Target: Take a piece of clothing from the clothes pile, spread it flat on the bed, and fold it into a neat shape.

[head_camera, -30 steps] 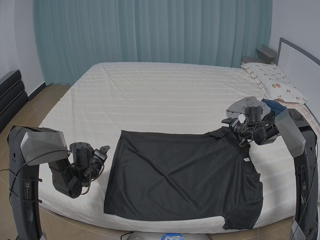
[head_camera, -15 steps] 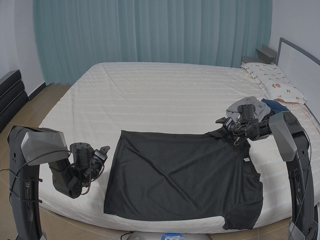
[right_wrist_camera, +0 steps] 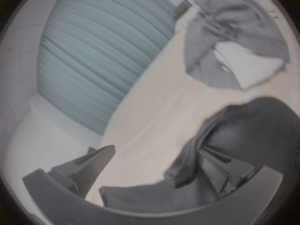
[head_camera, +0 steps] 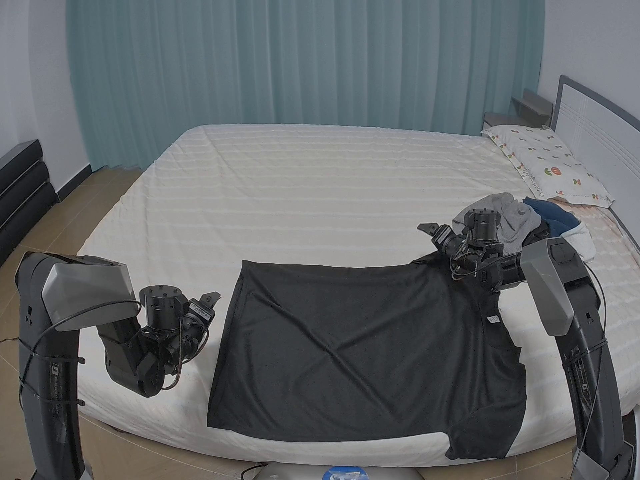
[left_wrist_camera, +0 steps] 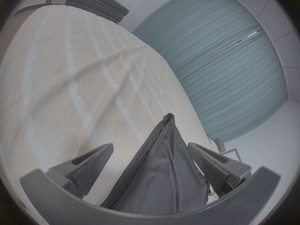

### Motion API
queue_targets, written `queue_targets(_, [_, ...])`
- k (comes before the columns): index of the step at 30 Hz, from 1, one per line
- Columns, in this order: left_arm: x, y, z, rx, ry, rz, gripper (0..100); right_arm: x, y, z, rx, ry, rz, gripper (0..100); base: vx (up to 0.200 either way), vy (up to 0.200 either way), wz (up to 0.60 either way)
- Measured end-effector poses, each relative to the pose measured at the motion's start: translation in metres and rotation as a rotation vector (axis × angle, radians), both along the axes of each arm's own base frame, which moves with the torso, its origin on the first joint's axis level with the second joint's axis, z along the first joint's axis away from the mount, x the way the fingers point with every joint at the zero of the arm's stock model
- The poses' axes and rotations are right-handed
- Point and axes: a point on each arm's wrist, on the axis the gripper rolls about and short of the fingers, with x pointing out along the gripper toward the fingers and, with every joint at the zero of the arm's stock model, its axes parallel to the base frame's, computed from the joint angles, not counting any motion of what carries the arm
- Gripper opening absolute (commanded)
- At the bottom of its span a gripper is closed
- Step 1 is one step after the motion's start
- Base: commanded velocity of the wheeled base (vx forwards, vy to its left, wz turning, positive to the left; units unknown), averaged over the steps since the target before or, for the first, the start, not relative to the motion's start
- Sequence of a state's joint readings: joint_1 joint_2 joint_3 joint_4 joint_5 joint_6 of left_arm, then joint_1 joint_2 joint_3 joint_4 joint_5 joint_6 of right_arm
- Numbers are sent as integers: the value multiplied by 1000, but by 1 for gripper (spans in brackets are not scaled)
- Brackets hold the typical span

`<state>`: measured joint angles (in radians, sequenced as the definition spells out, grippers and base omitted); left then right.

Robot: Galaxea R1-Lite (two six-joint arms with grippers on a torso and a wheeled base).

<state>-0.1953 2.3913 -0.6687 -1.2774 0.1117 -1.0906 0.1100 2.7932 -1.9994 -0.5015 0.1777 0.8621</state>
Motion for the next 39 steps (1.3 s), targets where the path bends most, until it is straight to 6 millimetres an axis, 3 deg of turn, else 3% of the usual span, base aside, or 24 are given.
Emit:
queue_targets(5, [0, 0, 0, 0, 0, 0, 100, 5, -4, 21, 20, -237, 4, 100, 0, 0, 0])
queue_targets(9, [0, 0, 0, 1, 0, 0, 100, 5, -8, 25, -28, -303, 22, 100, 0, 0, 0])
queue_targets(18, [0, -1, 0, 1, 1, -1, 100, 6, -12, -19, -203, -251, 60, 100, 0, 0, 0])
queue_targets(22, [0, -1, -1, 2, 1, 0, 100, 5, -3, -22, -217, -294, 54, 100, 0, 0, 0])
queue_targets(25, [0, -1, -1, 3, 3, -1, 100, 5, 3, -12, -223, -365, 36, 100, 0, 0, 0])
queue_targets(30, [0, -2, -1, 3, -6, -2, 100, 3, 12, 22, -291, -514, 26, 100, 0, 0, 0])
queue_targets(33, [0, -2, -1, 3, -8, -3, 100, 2, 15, 30, -371, -544, 45, 100, 0, 0, 0])
queue_targets(35, [0, -2, -2, 3, -8, -3, 100, 2, 17, 26, -411, -526, 68, 100, 0, 0, 0])
queue_targets(39, [0, -2, -2, 3, -8, -3, 100, 3, 19, -5, -472, -406, 128, 100, 0, 0, 0])
